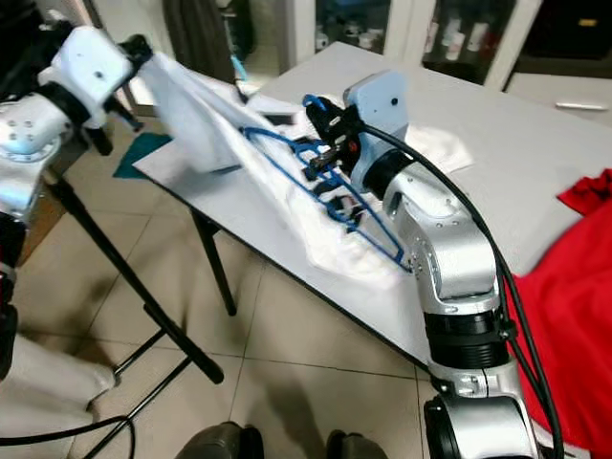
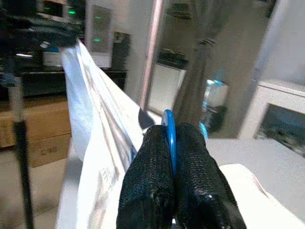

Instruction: Hang hanger

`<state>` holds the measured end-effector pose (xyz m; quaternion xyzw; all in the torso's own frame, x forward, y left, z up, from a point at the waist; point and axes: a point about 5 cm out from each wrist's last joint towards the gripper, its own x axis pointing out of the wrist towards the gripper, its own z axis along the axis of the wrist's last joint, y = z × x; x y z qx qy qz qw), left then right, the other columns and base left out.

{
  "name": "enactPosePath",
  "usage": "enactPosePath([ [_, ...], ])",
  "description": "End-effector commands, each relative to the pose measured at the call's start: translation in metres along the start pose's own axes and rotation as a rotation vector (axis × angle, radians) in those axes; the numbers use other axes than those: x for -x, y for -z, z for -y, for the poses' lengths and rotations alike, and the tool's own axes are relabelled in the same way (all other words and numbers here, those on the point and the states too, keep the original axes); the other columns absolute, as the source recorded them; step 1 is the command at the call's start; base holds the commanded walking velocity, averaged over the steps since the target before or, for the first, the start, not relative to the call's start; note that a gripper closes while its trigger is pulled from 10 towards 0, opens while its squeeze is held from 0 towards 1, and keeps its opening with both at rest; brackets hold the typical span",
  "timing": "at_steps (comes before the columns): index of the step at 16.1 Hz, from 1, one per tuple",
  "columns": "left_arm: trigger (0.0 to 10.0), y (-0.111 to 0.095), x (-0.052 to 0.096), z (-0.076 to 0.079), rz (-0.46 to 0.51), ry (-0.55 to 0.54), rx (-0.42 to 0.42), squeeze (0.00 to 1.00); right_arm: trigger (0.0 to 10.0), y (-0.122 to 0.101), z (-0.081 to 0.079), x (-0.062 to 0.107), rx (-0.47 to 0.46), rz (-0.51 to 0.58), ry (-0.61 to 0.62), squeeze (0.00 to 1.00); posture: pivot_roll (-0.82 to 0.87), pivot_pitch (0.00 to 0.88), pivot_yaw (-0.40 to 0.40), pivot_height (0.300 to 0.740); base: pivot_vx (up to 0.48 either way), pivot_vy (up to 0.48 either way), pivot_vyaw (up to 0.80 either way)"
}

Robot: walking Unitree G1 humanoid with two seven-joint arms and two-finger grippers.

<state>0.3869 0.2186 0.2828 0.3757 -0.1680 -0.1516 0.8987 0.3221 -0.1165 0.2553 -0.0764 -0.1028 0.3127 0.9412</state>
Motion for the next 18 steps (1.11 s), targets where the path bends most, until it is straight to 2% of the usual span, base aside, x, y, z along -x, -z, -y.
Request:
enactPosePath([
  [1,10.0,0.002,0.004,-0.013,-0.001,-0.031,0.056,0.0,10.0,-0.004,-0.002,0.003,0.011,0.03,-0.028,0.0,-0.07,0.0,0.042,0.74,0.0,0.0,0.0],
  [2,10.0,0.008,0.006,-0.011,0.012,-0.018,0.157,0.0,10.0,-0.005,-0.003,0.004,0.015,0.041,-0.048,0.0,-0.07,0.0,0.042,0.74,0.0,0.0,0.0],
  [4,10.0,0.012,0.005,0.0,0.019,0.014,0.198,0.0,10.0,-0.008,-0.004,0.006,0.027,0.057,-0.077,0.0,-0.07,0.0,0.042,0.74,0.0,0.0,0.0],
  [7,10.0,0.01,0.002,0.01,0.036,0.049,0.207,0.0,10.0,-0.011,0.0,0.008,0.039,0.059,-0.062,0.0,-0.07,0.003,0.043,0.74,0.0,0.0,0.0],
  [9,10.0,0.009,0.0,0.015,0.045,0.077,0.203,0.0,10.0,-0.015,-0.005,0.006,0.03,0.076,-0.086,0.0,-0.08,0.004,0.045,0.74,0.0,0.0,0.0],
  [12,10.0,0.005,-0.004,0.029,0.056,0.157,0.154,0.0,10.0,-0.015,-0.024,0.0,0.027,0.09,-0.141,0.0,-0.07,0.004,0.044,0.74,0.0,0.0,0.0],
  [18,10.0,0.003,-0.004,0.034,0.064,0.237,0.081,0.0,10.0,-0.021,-0.027,0.0,0.032,0.11,-0.188,0.0,-0.07,0.006,0.048,0.74,0.0,0.0,0.0],
])
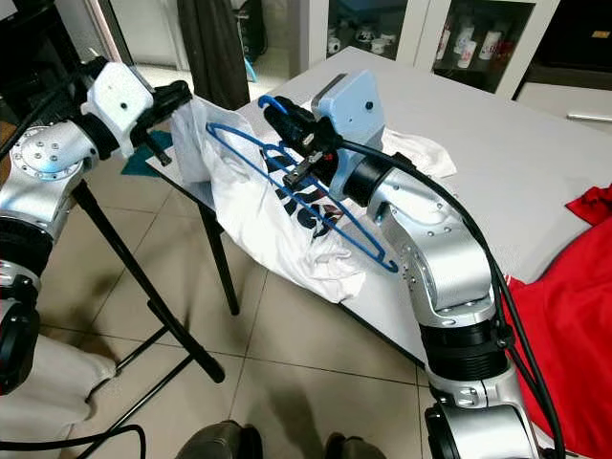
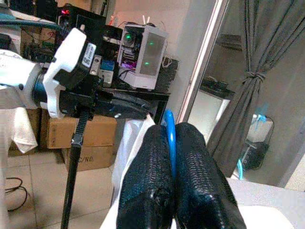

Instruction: Hang hanger

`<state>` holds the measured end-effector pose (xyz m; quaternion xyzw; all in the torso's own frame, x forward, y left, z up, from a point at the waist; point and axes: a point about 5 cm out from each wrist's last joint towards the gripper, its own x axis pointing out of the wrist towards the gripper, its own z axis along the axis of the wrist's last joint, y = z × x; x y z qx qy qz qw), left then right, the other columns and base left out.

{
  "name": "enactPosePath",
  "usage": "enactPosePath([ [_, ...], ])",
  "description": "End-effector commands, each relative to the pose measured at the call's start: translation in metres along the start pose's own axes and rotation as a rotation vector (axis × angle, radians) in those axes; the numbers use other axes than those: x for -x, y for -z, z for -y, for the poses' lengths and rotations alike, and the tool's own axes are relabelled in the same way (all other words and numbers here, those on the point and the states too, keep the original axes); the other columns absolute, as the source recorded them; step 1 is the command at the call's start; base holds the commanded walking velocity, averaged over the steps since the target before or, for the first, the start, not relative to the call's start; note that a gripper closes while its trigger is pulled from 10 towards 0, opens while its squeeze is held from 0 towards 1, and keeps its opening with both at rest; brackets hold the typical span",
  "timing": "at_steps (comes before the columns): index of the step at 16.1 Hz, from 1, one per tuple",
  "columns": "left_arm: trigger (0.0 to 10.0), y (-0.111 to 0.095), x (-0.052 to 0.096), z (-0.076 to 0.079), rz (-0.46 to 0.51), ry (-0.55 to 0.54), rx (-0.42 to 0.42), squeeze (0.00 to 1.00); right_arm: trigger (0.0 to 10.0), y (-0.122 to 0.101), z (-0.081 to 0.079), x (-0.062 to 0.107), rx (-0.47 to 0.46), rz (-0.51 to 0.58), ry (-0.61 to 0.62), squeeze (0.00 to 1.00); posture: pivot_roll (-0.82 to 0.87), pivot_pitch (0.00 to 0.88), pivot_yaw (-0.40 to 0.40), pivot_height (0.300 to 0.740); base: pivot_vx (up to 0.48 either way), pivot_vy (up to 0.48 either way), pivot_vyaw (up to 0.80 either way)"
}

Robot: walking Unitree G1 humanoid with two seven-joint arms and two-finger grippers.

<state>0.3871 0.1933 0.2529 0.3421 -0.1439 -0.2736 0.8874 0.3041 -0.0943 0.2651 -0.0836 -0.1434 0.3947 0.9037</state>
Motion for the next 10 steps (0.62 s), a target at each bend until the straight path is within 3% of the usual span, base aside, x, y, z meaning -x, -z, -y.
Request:
enactPosePath([
  [1,10.0,-0.003,0.001,-0.002,0.011,0.024,-0.021,0.0,10.0,-0.004,-0.004,-0.004,0.009,0.018,-0.027,0.0,-0.07,0.006,0.049,0.74,0.0,0.0,0.0],
  [3,10.0,-0.006,-0.001,0.004,0.035,0.064,-0.038,0.0,10.0,-0.002,-0.017,-0.018,-0.002,0.022,-0.058,0.0,-0.07,0.003,0.047,0.74,0.0,0.0,0.0],
  [6,10.0,-0.009,-0.001,0.008,0.07,0.084,-0.035,0.0,10.0,0.009,-0.024,-0.028,-0.033,0.005,-0.055,0.0,-0.06,0.001,0.045,0.74,0.0,0.0,0.0],
  [10,10.0,-0.009,0.001,0.016,0.102,0.102,-0.011,0.0,10.0,0.025,-0.021,-0.04,-0.143,0.033,0.118,0.0,-0.06,0.0,0.047,0.74,0.0,0.0,0.0],
])
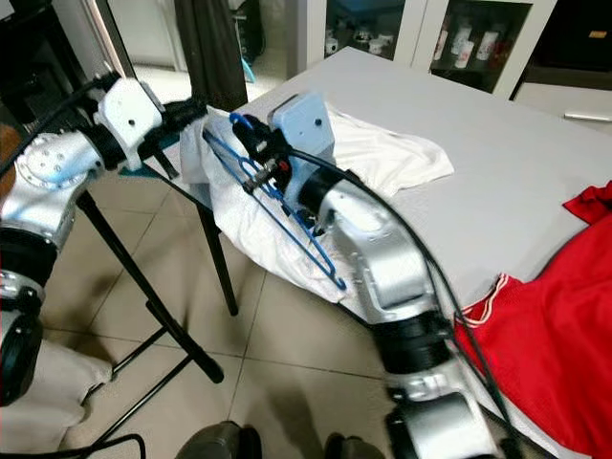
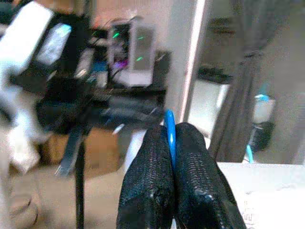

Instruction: Hang hanger

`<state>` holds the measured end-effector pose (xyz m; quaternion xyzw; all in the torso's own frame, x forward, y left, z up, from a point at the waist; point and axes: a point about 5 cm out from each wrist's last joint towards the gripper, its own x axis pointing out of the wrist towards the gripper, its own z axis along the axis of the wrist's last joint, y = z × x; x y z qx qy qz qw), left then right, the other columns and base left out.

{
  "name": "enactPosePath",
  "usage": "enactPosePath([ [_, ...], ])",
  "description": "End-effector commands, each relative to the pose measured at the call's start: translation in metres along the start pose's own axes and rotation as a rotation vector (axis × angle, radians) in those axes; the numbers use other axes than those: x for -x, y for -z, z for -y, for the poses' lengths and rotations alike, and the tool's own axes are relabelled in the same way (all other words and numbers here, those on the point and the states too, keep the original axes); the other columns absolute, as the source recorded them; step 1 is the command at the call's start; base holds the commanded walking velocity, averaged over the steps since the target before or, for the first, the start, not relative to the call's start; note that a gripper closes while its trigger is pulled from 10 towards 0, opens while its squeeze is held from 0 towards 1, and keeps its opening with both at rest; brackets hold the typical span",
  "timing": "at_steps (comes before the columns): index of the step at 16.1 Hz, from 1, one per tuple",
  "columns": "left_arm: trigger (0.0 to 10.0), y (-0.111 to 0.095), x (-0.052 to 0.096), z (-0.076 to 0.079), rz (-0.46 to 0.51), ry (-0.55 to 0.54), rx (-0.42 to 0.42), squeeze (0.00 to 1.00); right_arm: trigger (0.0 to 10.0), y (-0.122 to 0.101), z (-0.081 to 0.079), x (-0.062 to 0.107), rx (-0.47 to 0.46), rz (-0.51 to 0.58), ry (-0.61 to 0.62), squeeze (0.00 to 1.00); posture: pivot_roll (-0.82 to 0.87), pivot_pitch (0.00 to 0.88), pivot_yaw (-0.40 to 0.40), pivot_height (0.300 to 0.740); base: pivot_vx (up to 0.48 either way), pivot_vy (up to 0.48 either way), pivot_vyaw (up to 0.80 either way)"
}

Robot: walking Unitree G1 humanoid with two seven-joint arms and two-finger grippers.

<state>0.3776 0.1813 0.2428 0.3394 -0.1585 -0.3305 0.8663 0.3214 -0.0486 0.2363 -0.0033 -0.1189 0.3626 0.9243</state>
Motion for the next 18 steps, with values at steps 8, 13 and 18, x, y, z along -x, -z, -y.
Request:
enactPosePath([
  [8,10.0,0.007,0.004,0.019,0.102,-0.217,0.257,0.0,10.0,-0.017,0.007,-0.004,-0.152,0.264,0.138,0.0,-0.06,0.0,0.056,0.74,0.0,0.0,0.0],
  [13,10.0,0.01,0.008,0.042,0.126,-0.229,0.383,0.0,10.0,-0.004,-0.01,-0.005,-0.197,0.293,0.063,0.0,-0.04,0.0,0.052,0.74,0.0,0.0,0.0],
  [18,10.0,-0.008,-0.001,0.062,0.148,-0.098,0.269,0.0,10.0,0.003,-0.019,-0.012,-0.194,0.286,0.034,0.0,-0.03,0.0,0.051,0.74,0.0,0.0,0.0],
])
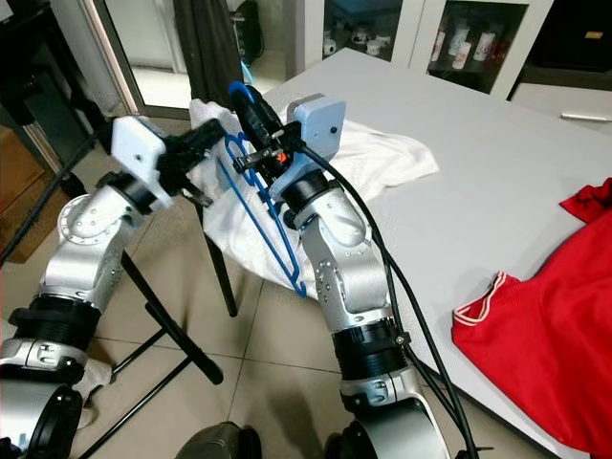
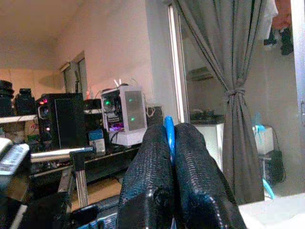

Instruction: Hang hanger

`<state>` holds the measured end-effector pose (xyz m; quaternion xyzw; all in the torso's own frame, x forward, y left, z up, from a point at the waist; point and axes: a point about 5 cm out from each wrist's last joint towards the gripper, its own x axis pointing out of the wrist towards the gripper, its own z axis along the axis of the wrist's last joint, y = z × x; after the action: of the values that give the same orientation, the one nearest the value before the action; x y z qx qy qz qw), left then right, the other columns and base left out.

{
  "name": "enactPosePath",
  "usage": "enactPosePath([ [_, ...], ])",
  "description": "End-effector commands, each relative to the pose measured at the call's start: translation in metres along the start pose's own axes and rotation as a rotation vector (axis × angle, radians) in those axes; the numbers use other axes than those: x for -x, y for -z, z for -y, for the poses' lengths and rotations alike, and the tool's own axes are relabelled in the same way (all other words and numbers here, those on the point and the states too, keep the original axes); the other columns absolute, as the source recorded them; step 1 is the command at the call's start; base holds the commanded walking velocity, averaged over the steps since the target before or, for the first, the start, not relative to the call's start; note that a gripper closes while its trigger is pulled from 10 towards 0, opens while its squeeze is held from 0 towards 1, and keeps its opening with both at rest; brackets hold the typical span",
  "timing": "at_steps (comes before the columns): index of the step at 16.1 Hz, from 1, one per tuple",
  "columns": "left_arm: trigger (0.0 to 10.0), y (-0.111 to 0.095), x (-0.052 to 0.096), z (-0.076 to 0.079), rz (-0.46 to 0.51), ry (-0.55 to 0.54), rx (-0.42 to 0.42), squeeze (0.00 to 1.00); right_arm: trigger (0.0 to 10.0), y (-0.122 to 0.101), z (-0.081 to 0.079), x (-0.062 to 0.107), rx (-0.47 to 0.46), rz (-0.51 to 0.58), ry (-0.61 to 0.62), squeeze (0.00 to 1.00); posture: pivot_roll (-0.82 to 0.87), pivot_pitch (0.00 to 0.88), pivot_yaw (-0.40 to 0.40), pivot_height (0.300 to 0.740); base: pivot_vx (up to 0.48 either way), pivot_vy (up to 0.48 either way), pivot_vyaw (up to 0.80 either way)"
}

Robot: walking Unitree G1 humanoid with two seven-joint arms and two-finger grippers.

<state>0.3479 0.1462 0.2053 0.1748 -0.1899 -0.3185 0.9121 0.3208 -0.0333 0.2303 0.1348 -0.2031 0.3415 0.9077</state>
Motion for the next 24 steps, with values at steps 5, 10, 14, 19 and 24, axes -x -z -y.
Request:
enactPosePath([
  [5,10.0,-0.024,-0.003,0.005,0.059,0.111,-0.244,0.0,10.0,0.011,-0.009,0.0,-0.003,-0.018,-0.049,0.0,-0.02,0.0,0.048,0.74,0.0,0.0,0.0],
  [10,10.0,-0.028,0.0,0.029,0.032,0.334,-0.314,0.0,10.0,0.011,-0.006,-0.002,-0.005,-0.012,-0.039,0.0,-0.02,0.0,0.046,0.74,0.0,0.0,0.0],
  [14,10.0,-0.023,0.002,0.024,-0.013,0.3,-0.385,0.0,10.0,0.011,-0.001,0.0,-0.01,-0.004,-0.02,0.0,-0.01,0.0,0.042,0.74,0.0,0.0,0.0],
  [19,10.0,-0.018,0.005,0.003,-0.035,0.108,-0.299,1.0,10.0,0.009,0.002,0.001,-0.021,0.015,0.003,0.0,-0.01,0.0,0.046,0.74,0.0,0.0,0.0],
  [24,10.0,-0.026,0.003,-0.007,0.009,0.013,-0.333,0.0,10.0,0.009,0.004,0.001,-0.039,0.034,0.034,0.0,0.0,0.0,0.046,0.74,0.0,0.0,0.0],
])
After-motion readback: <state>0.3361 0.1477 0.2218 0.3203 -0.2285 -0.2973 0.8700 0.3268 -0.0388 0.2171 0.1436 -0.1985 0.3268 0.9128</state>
